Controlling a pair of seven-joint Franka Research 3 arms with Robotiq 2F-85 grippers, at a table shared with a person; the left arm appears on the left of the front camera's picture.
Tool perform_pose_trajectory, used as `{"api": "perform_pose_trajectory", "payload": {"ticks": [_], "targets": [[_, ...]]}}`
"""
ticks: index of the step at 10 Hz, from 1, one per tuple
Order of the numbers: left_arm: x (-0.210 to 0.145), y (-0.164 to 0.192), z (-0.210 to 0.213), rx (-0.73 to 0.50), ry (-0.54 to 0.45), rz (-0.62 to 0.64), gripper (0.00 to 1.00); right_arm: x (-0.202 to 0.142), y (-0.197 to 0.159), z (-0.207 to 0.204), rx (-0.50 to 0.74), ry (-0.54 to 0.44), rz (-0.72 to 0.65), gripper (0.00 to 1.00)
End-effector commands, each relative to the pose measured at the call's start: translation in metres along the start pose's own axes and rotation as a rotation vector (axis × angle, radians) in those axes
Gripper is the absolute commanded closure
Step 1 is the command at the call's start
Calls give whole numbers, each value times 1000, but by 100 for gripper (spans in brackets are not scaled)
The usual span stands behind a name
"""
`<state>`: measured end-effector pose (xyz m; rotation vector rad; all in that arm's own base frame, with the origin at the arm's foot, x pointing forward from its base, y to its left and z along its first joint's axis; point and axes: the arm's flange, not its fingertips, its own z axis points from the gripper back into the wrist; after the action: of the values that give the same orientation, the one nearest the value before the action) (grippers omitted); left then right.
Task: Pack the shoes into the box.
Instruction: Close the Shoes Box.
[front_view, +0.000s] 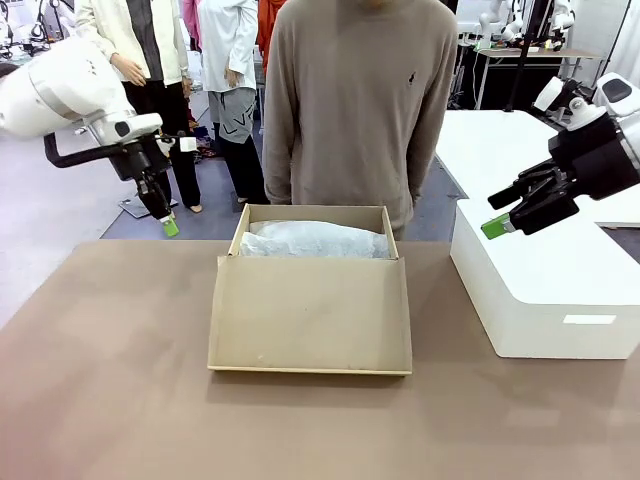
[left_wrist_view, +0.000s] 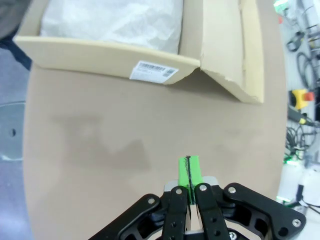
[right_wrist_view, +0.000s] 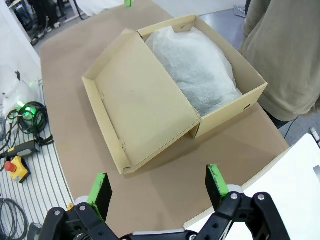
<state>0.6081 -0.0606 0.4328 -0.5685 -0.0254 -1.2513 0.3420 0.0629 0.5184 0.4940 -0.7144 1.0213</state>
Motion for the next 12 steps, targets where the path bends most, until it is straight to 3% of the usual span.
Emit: {"api": "perform_pose_trajectory", "payload": {"ticks": [1,5,12], "targets": [[-10,-18,-20,16,-82,8,100,0,-3,-3,14,-36,20,0],[-22,-29,-50,-11,-130,26,100,0,-3,-3,14,-36,20,0],[-17,-23,-49,-28,-102,35,100,0,-3,-3,14,-36,20,0]]}}
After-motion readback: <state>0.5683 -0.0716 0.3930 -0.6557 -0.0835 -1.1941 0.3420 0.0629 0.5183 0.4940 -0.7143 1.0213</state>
